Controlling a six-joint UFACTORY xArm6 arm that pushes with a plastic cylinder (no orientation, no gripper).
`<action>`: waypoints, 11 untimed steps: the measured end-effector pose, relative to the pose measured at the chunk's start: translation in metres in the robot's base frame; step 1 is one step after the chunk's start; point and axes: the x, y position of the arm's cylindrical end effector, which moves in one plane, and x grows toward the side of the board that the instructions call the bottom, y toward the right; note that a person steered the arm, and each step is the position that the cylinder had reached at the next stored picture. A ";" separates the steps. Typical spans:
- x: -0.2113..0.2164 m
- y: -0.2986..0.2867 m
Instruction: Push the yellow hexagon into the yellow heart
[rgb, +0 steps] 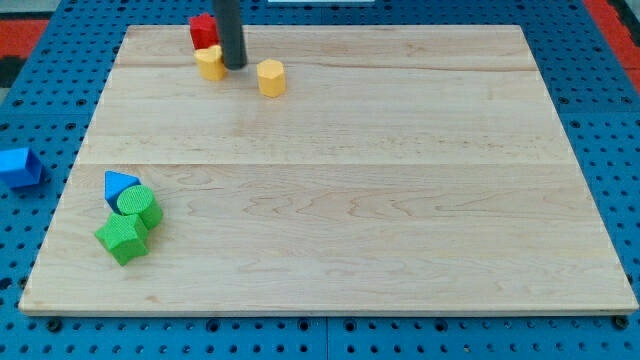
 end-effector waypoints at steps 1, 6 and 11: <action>-0.009 -0.007; 0.060 0.054; 0.074 -0.066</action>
